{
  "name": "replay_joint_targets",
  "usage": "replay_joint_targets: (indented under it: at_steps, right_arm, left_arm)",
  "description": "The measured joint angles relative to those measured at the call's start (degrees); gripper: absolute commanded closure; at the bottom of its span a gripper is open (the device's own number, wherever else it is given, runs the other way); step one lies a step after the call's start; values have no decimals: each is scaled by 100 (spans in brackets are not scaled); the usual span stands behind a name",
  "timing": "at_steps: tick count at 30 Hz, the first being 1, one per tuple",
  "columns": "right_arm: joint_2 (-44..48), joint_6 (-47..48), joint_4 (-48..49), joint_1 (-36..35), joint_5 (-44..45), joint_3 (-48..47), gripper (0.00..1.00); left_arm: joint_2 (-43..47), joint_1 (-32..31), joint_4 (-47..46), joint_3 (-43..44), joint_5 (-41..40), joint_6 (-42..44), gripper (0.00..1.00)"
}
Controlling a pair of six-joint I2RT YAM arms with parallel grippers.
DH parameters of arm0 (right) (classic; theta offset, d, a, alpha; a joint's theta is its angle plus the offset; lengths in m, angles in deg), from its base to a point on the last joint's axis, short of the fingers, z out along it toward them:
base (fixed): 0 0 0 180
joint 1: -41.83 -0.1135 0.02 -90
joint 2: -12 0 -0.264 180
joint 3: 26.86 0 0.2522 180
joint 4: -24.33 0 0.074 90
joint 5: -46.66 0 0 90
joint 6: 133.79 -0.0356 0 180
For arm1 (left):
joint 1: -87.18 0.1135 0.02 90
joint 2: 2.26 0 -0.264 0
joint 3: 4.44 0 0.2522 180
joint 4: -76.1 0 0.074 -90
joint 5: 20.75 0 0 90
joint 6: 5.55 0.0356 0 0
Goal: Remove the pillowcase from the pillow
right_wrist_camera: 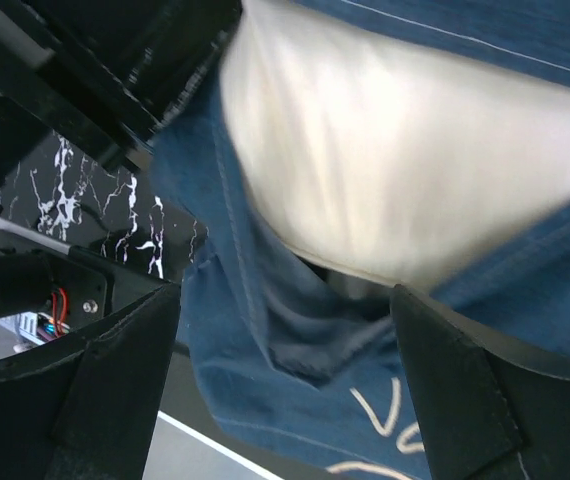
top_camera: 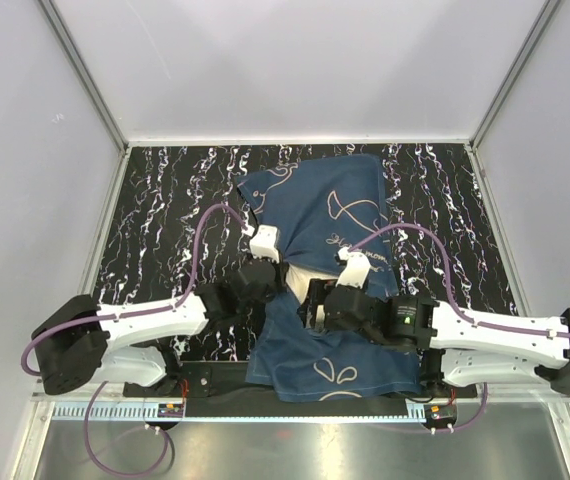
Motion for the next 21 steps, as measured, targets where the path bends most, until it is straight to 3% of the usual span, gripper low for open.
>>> replay_joint_targets:
  at_steps: [4, 8, 12, 18, 19, 21]
  right_arm:
    - [-313, 319, 431, -2, -72, 7, 7]
    - [-815, 463, 804, -7, -214, 26, 21]
    - [-1040, 557, 1054, -13, -365, 155, 47]
    - [-1086, 568, 1386, -308, -516, 229, 76]
    - [-1128, 566, 1403, -372, -511, 208, 89]
    - [-1327, 610, 1379, -514, -448, 114, 100]
  left_arm:
    - [-138, -201, -92, 0, -37, -140, 100]
    - [-144, -260, -122, 2, -55, -212, 100]
    - [-144, -264, -111, 2, -74, -240, 100]
    - [-146, -273, -72, 46, -79, -238, 100]
    - [-155, -273, -70, 68, -79, -240, 100]
    - [-190, -275, -15, 142, -79, -240, 100]
